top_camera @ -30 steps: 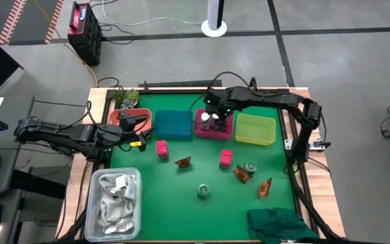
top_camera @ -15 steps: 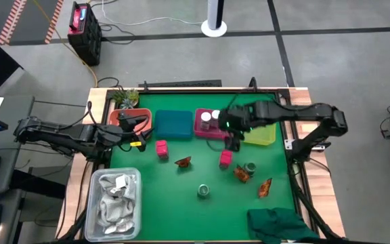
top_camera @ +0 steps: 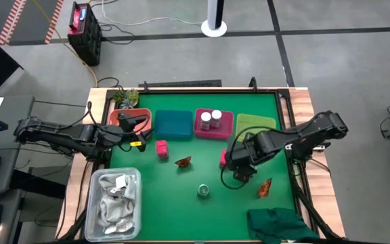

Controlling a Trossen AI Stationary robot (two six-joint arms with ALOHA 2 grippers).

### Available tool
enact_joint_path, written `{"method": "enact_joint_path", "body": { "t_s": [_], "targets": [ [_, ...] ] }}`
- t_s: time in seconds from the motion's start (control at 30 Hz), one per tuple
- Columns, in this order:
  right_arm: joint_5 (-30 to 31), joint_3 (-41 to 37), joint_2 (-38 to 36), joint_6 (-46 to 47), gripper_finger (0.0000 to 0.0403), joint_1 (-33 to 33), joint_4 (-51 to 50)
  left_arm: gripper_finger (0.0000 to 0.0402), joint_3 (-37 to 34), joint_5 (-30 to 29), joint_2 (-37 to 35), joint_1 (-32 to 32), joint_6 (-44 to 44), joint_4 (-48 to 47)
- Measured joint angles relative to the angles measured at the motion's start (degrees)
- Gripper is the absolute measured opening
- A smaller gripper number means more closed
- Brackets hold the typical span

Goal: Sort spices by type
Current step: Put the middle orange seasoning bag into the yellow bin

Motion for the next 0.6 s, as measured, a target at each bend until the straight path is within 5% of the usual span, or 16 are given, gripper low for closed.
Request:
{"method": "enact_joint_path", "body": {
  "t_s": [0.6],
  "targets": [
    [-4.96, -9.05, 0.95, 2.64, 0.0296, -0.7, 7.76, 0.0256, 0.0, 0.7, -0.01, 0.0, -2.13, -1.95]
  ]
}}
